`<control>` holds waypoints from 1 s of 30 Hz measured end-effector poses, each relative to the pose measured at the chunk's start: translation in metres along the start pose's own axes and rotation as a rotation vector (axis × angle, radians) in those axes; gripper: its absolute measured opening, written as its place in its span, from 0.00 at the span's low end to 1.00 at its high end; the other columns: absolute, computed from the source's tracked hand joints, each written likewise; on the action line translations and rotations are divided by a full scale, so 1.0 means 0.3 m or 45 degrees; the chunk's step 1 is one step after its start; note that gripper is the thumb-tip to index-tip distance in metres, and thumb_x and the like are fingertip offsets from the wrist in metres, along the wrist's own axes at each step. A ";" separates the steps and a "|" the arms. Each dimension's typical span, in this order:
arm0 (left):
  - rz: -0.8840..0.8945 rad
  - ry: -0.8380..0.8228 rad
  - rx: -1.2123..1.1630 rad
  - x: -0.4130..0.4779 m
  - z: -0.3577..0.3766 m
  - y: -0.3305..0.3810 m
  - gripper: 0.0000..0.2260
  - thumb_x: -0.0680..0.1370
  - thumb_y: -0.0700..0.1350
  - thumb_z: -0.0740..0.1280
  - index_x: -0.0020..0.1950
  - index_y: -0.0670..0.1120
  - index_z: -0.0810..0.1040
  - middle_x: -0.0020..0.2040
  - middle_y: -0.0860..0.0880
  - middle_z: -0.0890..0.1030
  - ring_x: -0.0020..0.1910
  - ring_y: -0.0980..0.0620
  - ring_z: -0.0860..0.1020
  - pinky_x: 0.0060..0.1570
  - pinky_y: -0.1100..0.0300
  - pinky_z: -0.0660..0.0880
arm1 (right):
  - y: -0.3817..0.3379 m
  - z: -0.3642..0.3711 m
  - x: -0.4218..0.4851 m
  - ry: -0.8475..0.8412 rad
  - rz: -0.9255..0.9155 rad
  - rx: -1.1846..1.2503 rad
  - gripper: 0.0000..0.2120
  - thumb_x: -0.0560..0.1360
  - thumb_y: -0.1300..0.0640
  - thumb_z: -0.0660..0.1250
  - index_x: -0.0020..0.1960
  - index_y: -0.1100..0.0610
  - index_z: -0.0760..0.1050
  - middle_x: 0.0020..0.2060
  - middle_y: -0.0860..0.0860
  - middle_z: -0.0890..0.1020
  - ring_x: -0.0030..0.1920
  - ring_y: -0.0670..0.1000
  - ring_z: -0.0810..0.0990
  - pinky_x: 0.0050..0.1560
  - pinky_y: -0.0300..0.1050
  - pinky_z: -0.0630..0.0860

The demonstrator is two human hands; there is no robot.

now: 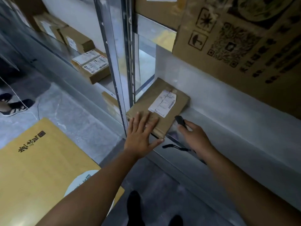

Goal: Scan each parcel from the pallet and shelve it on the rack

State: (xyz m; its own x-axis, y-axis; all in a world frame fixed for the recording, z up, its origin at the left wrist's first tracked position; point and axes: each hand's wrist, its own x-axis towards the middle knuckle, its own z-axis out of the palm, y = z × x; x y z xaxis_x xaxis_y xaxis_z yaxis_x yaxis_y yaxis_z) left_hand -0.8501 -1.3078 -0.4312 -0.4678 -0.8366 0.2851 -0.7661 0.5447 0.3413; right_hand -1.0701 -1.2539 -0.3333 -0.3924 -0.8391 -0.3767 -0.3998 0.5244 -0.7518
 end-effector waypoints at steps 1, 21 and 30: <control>-0.018 -0.001 0.019 0.007 0.007 0.009 0.39 0.77 0.75 0.55 0.83 0.58 0.55 0.84 0.47 0.56 0.83 0.40 0.46 0.78 0.35 0.50 | -0.007 0.004 0.012 0.022 0.007 -0.009 0.23 0.74 0.36 0.66 0.67 0.39 0.75 0.65 0.45 0.79 0.63 0.50 0.77 0.60 0.46 0.74; 0.163 -0.118 -0.362 -0.267 -0.074 0.538 0.44 0.72 0.76 0.60 0.82 0.53 0.61 0.82 0.45 0.58 0.83 0.40 0.49 0.79 0.35 0.48 | 0.502 -0.395 -0.781 0.259 -0.020 0.150 0.19 0.77 0.45 0.70 0.66 0.35 0.74 0.56 0.28 0.76 0.51 0.26 0.75 0.47 0.18 0.65; 0.745 -0.540 -0.585 -0.759 0.046 1.470 0.44 0.71 0.80 0.56 0.83 0.61 0.54 0.84 0.52 0.51 0.83 0.46 0.41 0.80 0.41 0.41 | 1.093 -0.766 -1.674 0.845 0.260 0.438 0.21 0.77 0.43 0.69 0.69 0.44 0.76 0.48 0.33 0.82 0.50 0.37 0.80 0.50 0.33 0.74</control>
State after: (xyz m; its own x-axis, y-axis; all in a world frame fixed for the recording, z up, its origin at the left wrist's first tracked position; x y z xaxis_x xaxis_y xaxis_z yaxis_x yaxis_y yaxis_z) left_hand -1.0876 -0.8778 -0.3580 -0.9278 -0.3146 0.2003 -0.1381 0.7887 0.5991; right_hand -1.1945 -0.6274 -0.2663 -0.8884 -0.4113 -0.2040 -0.0292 0.4941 -0.8689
